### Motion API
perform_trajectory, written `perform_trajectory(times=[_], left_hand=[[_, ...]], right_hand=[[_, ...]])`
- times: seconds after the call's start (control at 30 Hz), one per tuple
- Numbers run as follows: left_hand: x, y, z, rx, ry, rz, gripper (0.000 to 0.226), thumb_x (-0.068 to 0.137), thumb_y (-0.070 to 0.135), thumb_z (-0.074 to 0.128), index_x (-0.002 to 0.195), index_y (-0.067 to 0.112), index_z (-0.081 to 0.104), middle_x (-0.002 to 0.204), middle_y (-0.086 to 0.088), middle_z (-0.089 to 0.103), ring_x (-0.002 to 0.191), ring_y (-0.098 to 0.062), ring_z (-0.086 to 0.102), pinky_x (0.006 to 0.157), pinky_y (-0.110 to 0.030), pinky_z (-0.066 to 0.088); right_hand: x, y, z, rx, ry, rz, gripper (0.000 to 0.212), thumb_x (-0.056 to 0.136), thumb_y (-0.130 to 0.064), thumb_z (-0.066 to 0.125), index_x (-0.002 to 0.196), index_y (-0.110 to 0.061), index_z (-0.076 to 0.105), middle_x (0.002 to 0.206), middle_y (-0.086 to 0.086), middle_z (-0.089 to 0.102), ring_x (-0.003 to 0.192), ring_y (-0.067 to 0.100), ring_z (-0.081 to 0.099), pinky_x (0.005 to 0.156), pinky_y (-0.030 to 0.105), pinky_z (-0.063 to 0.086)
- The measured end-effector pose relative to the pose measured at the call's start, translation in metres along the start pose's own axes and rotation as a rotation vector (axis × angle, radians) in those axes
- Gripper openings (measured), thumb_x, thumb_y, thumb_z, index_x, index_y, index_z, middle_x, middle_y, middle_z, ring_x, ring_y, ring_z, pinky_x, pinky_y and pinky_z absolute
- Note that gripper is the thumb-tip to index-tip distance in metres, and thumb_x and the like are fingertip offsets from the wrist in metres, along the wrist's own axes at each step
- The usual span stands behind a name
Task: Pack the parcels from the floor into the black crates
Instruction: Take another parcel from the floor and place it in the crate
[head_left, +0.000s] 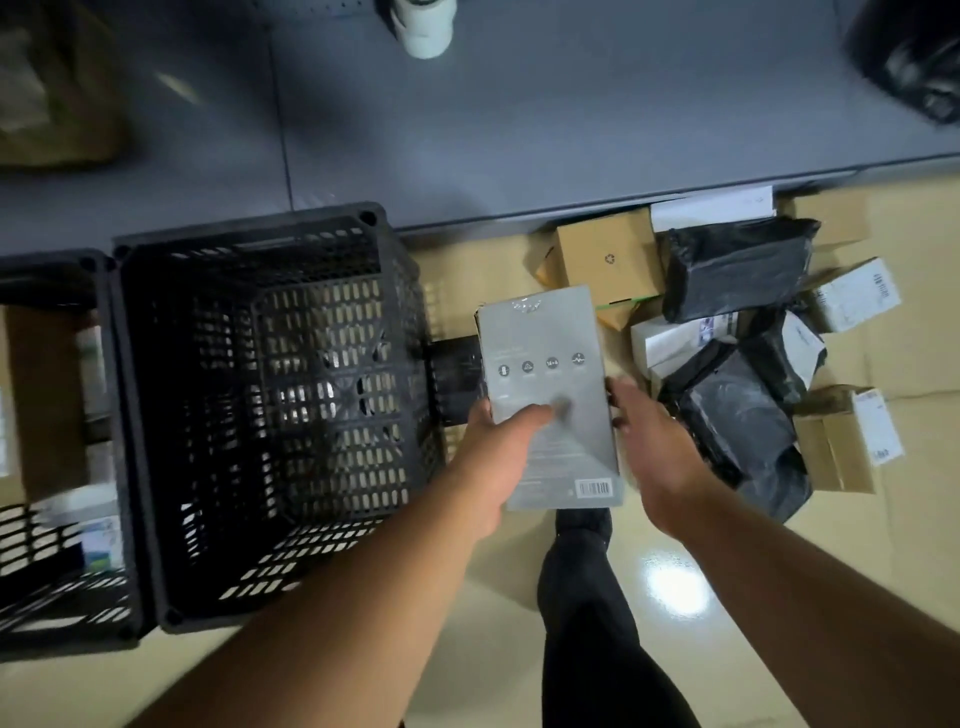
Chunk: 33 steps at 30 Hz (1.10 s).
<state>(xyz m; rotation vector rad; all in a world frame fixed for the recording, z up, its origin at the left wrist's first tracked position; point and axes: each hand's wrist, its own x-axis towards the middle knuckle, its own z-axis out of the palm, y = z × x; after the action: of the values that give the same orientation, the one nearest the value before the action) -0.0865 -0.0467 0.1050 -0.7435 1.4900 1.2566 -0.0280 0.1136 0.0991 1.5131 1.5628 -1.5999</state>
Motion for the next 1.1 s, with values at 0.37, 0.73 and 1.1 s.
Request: perform_trajectory(times=[0.37,0.73,1.1], left_hand=[[-0.128,-0.014,-0.116,0.003,-0.07,0.094,0.067,0.065,0.055,0.085,0.122,0.036,0.057,0.108,0.011,0.075,0.099,-0.016,0.073,0.086,-0.04,0.059],[-0.214,-0.042,-0.248,0.172,0.19,0.427,0.115,0.055,0.068,0.086,0.151,0.042,0.027,0.138,0.018,0.044,0.134,-0.011,0.042,0.115,-0.038,0.034],[-0.236,-0.052,-0.315,0.18,0.282,0.259,0.125,0.042,0.084,0.08,0.15,0.056,0.024,0.156,0.007,0.039,0.137,-0.029,0.049,0.104,-0.055,0.05]], right_hand=[[-0.161,-0.004,0.077,-0.057,0.058,-0.133,0.047,0.076,-0.082,0.032,0.113,-0.065,0.056,0.102,-0.02,0.069,0.098,0.012,0.066,0.071,0.035,0.053],[-0.282,0.018,0.222,0.33,-0.021,-0.097,0.037,0.099,-0.053,0.045,0.115,-0.029,0.07,0.084,-0.014,0.076,0.1,0.017,0.068,0.08,0.038,0.048],[-0.316,0.026,0.268,0.416,-0.209,-0.031,0.043,0.098,-0.052,0.05,0.126,-0.022,0.064,0.129,-0.002,0.066,0.125,0.025,0.057,0.109,0.051,0.041]])
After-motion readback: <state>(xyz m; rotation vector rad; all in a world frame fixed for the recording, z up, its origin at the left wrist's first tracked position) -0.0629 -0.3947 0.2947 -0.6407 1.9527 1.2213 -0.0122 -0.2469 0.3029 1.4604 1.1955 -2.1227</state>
